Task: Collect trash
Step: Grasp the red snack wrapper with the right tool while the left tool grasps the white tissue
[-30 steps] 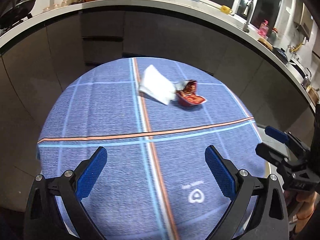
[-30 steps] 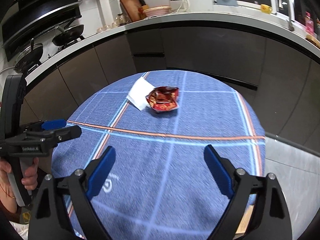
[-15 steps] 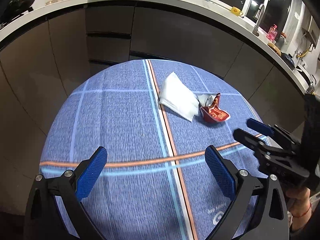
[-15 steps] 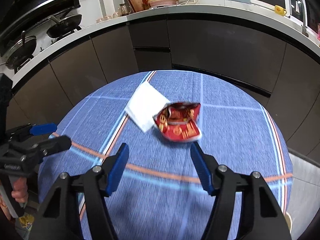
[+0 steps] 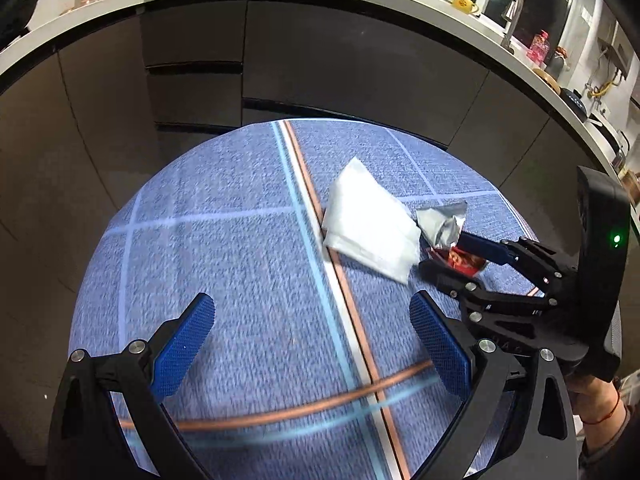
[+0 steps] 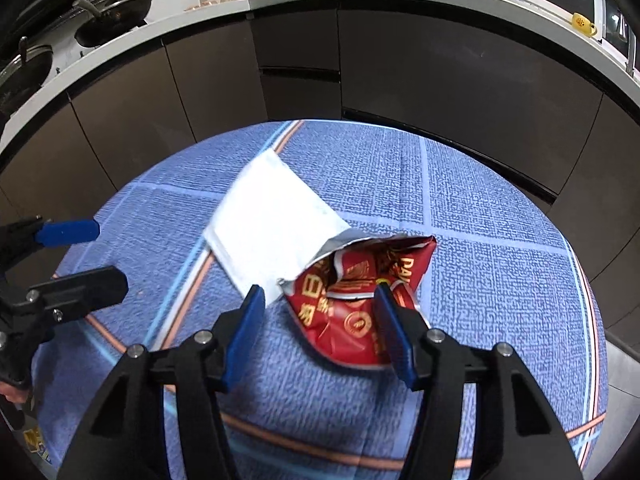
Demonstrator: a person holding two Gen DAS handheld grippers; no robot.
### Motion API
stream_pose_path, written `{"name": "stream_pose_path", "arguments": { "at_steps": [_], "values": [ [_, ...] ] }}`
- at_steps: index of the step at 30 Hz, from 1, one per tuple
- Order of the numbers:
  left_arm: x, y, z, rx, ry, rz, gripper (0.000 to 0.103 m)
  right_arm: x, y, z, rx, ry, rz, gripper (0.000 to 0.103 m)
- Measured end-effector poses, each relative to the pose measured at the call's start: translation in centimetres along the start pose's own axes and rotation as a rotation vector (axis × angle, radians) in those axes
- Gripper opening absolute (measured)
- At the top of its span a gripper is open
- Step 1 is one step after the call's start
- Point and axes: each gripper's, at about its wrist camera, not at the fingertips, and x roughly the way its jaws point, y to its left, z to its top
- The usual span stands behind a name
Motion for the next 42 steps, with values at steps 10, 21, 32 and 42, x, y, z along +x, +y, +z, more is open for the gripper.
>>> {"name": "stream_pose_path", "arguments": {
  "at_steps": [10, 21, 32, 42],
  "values": [
    [3.9, -1.4, 3.0, 0.015, 0.006, -0.038, 0.094, -0.2, -0.3, 0.3, -0.019, -0.035, -0.015, 0.018],
    [7.9, -2.8, 6.3, 0.043, 0.032, -0.023, 0.094, -2.7, -1.7, -1.0, 0.025, -0.068, 0.008, 0.013],
    [9.3, -4.0, 6.8, 0.086, 0.061, -0.03, 0.085, -3.2, -2.0, -1.8, 0.046, -0.076, 0.013, 0.013],
    [9.9, -4.3, 6.0, 0.093, 0.12, -0.051, 0.038, -3.6, -2.1, -1.7, 0.062, -0.08, 0.013, 0.013]
  ]
}}
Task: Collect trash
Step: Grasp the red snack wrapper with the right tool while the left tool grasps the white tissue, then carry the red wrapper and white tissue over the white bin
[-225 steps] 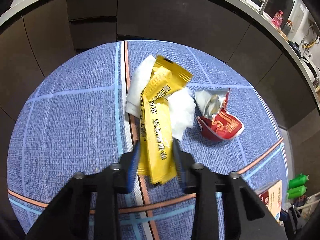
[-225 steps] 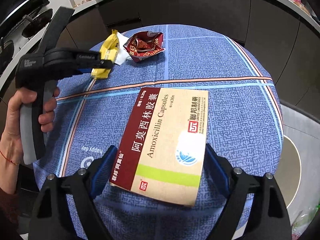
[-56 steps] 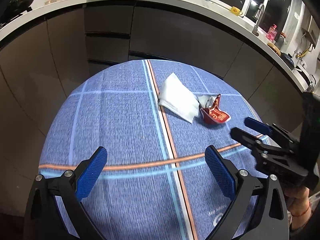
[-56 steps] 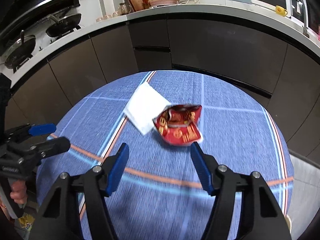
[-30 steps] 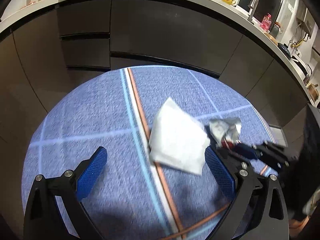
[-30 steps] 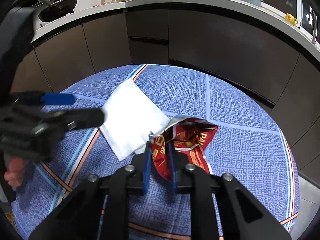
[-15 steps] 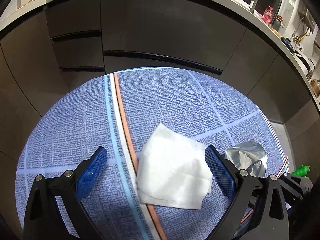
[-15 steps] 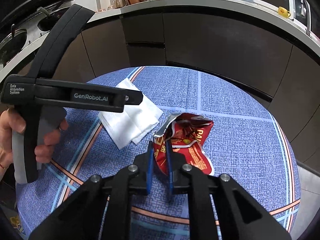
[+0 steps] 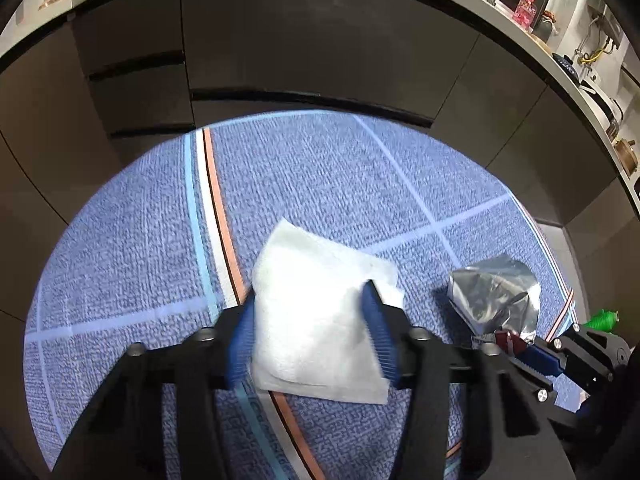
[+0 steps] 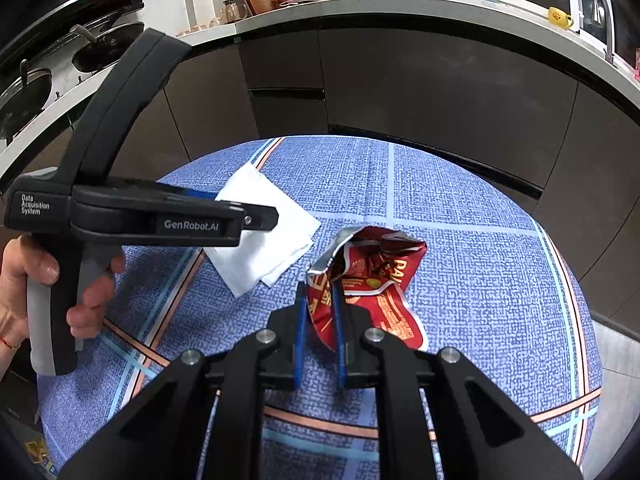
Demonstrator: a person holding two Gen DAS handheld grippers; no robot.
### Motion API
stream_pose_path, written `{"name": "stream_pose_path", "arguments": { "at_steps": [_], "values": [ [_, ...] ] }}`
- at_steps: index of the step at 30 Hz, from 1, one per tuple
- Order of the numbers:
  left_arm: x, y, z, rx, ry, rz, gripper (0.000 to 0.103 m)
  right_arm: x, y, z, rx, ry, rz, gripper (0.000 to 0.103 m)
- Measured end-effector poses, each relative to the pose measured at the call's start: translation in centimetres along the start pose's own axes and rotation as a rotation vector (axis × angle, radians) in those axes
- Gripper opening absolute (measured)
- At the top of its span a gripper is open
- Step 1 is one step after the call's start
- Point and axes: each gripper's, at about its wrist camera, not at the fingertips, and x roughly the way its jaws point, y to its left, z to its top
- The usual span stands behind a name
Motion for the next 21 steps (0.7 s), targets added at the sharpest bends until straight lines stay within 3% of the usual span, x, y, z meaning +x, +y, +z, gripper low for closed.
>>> {"name": "stream_pose_path", "arguments": {
  "at_steps": [5, 12, 21],
  "values": [
    [-0.2, 0.3, -0.7, -0.007, 0.008, 0.0, 0.006, -0.5, -0.3, -0.2, 0.022, -0.003, 0.013, 0.013],
    [-2.7, 0.4, -2.4, -0.045, -0.058, -0.001, 0.004, -2.1, -0.8, -0.4, 0.038, -0.026, 0.026, 0.013],
    [-8.4, -2.3, -5.3, -0.056, -0.157, -0.029, 0.004, -6.1, -0.6, -0.9, 0.043, -0.08, 0.033, 0.013]
  ]
}}
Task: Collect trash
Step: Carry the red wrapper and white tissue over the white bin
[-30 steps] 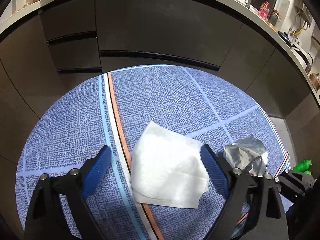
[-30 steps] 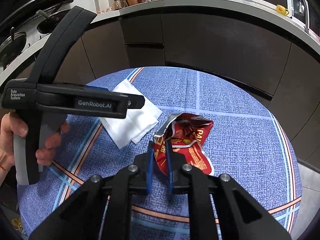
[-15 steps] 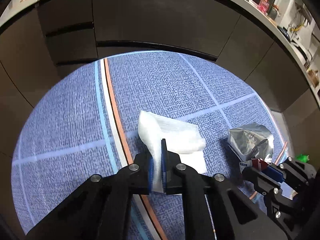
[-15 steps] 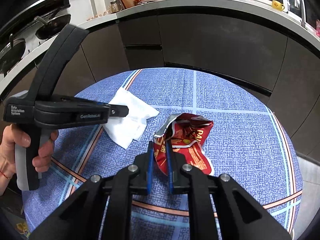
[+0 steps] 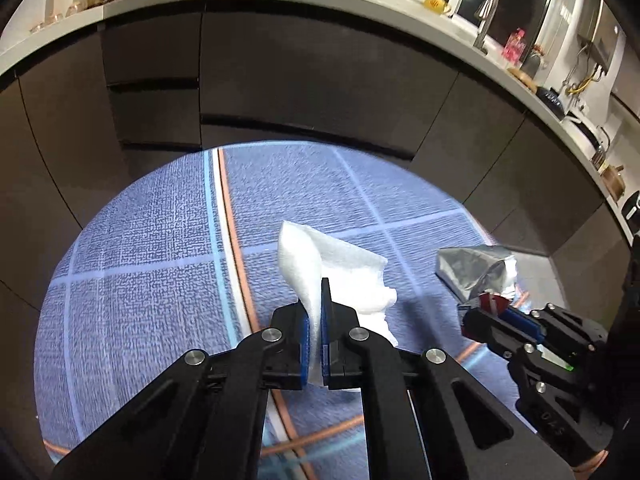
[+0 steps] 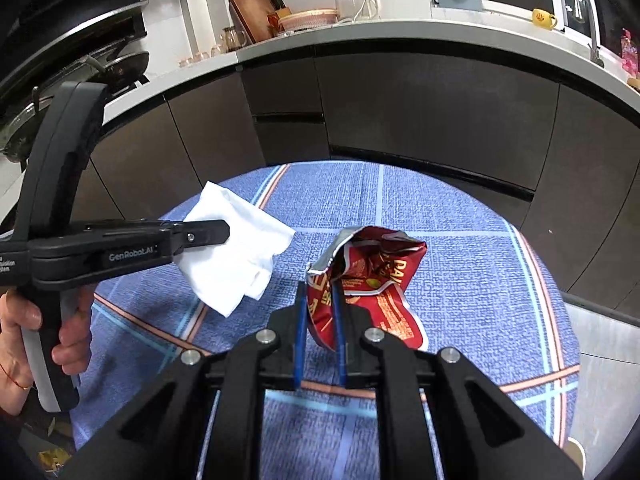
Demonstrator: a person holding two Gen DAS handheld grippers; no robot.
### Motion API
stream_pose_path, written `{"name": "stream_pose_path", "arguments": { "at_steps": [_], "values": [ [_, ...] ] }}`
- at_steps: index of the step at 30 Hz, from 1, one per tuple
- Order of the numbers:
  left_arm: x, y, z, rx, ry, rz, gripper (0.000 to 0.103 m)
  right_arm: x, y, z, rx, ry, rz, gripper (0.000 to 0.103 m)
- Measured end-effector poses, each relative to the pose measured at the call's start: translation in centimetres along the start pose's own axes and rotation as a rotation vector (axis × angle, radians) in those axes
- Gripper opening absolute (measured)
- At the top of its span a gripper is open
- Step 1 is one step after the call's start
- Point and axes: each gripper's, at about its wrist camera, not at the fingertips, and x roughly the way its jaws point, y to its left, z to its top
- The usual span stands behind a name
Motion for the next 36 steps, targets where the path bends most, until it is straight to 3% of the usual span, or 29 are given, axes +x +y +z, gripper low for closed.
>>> {"name": "stream_pose_path", "arguments": {
  "at_steps": [8, 15, 28, 36],
  "values": [
    [-5.9, -4.2, -0.6, 0.054, -0.092, -0.028, 0.004, -6.0, 0.6, -0.4, 0.002, -0.073, 0.009, 0.013],
    [-9.7, -7.7, -2.0, 0.107, -0.121, -0.052, 0.004, -11.6, 0.4, -1.2, 0.009, -0.124, -0.012, 0.013],
    [-13.2, -12.7, -3.5, 0.184, -0.154, -0.127, 0.004, -18.4, -1.8, -3.9, 0.053, -0.157, -0.084, 0.013],
    [-13.4, -16.1, -4.6, 0.238, -0.14, -0.189, 0.004, -21.5, -4.2, -7.0, 0.111, -0.15, -0.135, 0.013]
  ]
}}
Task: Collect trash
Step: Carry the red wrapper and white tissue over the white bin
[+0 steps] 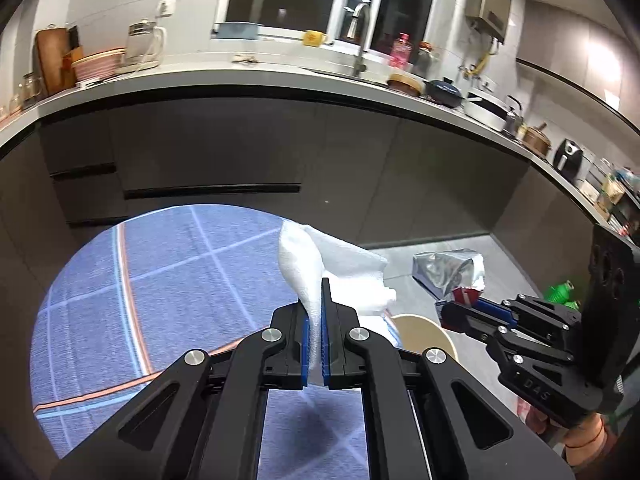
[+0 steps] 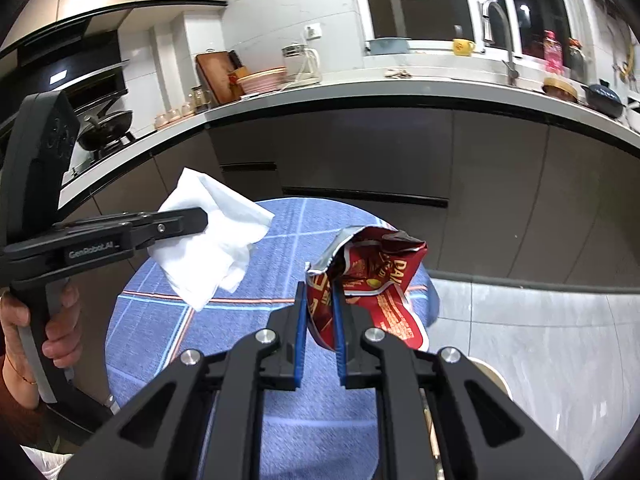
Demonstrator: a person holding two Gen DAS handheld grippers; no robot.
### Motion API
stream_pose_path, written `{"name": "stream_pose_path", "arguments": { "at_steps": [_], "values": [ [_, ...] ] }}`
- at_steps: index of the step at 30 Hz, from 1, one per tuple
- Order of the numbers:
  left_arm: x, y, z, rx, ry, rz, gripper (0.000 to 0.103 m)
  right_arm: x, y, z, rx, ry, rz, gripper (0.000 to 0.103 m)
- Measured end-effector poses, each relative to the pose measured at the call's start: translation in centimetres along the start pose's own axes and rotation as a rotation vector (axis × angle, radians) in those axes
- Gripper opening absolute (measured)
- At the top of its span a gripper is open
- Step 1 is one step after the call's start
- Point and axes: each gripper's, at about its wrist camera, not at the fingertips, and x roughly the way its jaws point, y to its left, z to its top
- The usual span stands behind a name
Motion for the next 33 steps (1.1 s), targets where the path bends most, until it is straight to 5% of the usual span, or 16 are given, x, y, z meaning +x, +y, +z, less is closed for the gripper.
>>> {"name": "stream_pose_path", "arguments": {
  "at_steps": [17, 33],
  "values": [
    [3.7, -7.1, -1.0, 0.085, 0.062, -0.12, 0.004, -4.2, -6.1, -5.1, 0.109, 0.037, -0.125, 0.013],
    [9.1, -11.3, -3.1, 0.115, 0.173, -0.17, 0.004, -3.6, -10.3, -9.9, 0.2, 0.123, -0.156, 0.013]
  ]
}}
